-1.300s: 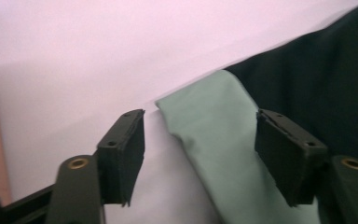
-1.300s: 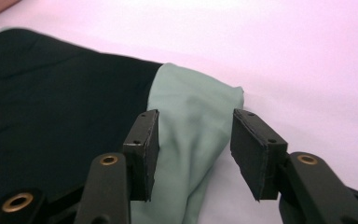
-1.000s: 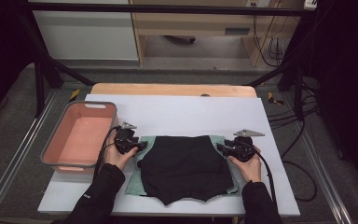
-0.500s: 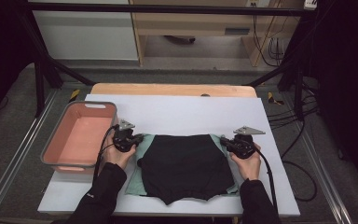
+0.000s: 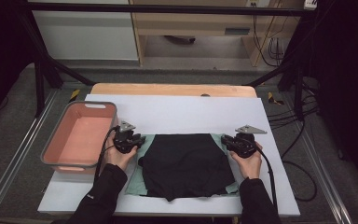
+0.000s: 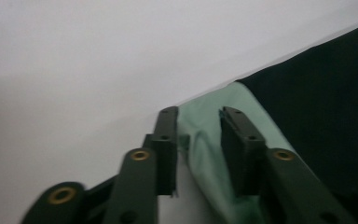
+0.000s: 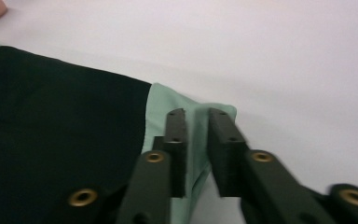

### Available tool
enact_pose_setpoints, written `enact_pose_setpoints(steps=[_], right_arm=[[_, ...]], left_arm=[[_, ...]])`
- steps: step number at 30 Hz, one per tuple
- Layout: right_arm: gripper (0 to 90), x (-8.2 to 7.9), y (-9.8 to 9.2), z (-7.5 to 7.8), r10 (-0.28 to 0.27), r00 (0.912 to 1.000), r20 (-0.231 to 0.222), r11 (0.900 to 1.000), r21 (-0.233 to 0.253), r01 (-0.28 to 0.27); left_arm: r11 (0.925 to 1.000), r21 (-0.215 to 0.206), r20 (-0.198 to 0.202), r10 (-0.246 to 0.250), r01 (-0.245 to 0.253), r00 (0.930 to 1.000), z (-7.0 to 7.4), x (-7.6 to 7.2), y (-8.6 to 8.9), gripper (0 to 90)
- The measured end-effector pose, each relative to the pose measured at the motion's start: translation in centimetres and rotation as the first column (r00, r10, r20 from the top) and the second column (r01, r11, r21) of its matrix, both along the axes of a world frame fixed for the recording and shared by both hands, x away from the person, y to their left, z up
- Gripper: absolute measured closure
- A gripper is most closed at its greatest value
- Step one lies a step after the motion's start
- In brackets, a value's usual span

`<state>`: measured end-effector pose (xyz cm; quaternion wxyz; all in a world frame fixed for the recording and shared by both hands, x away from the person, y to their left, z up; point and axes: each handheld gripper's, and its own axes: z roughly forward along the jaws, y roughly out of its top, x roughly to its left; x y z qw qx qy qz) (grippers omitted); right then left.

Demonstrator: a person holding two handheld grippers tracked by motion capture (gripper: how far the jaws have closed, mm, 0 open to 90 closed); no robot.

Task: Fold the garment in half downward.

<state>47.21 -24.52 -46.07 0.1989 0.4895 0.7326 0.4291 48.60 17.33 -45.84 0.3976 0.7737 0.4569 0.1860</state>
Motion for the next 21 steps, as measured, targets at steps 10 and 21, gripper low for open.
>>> enact_pose_setpoints(steps=[10,21], right_arm=[[27.8,-3.2,0.5,1.8,0.025,0.9963,0.082,1.0,-0.018,-0.024],[9.5,-5.9,0.8,1.5,0.071,0.9962,0.05,0.996,0.041,-0.074]], left_arm=[[0.9938,-0.066,0.022,-0.089,0.09,0.9958,2.0,-3.7,0.9,26.6],[0.9828,-0.049,0.003,-0.178,0.178,0.984,2.3,-5.8,0.8,5.3]])
